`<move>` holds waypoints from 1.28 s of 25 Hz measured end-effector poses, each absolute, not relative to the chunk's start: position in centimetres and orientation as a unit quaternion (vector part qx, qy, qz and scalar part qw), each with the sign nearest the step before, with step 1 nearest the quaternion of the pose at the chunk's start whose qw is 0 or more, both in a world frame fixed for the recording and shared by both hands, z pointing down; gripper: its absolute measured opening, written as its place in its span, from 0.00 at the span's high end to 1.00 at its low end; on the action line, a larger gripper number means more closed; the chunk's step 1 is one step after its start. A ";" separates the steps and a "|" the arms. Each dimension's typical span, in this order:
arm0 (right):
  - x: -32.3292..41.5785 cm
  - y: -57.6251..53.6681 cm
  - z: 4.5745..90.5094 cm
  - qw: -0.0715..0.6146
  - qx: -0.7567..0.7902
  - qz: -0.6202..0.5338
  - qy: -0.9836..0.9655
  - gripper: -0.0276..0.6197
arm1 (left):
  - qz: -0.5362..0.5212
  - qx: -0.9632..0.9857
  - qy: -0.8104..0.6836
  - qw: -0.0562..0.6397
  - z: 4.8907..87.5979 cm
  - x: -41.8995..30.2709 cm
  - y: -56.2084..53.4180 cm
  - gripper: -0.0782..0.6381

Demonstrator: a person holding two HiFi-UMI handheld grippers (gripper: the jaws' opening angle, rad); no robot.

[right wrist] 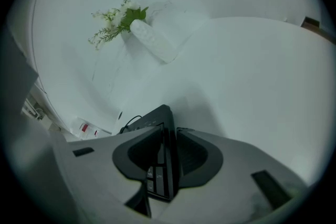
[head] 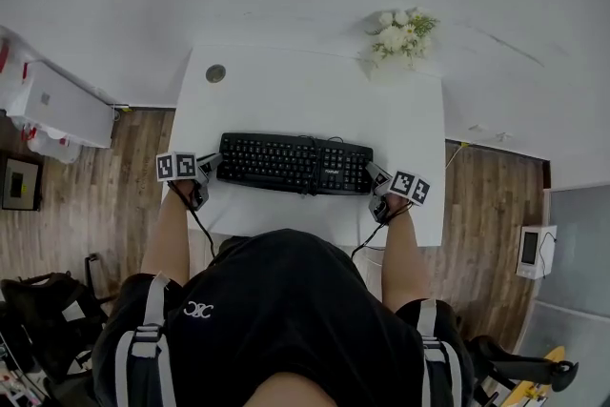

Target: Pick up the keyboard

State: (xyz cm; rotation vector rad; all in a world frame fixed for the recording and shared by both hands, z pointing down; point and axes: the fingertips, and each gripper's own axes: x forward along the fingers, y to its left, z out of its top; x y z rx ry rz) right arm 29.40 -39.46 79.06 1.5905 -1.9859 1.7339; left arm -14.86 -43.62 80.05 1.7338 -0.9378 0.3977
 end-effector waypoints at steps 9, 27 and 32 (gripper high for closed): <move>29.1 -38.7 78.3 0.082 0.511 0.551 -0.655 0.83 | 0.167 0.718 -0.385 0.555 79.8 -14.5 -43.4 0.79; 30.0 -41.5 64.9 -0.029 0.528 0.432 -0.731 0.84 | 0.059 0.820 -0.389 0.416 66.0 -13.8 -46.4 0.79; 30.0 -43.5 57.0 -0.066 0.525 0.355 -0.771 0.84 | 0.009 0.857 -0.396 0.329 58.6 -13.8 -48.6 0.79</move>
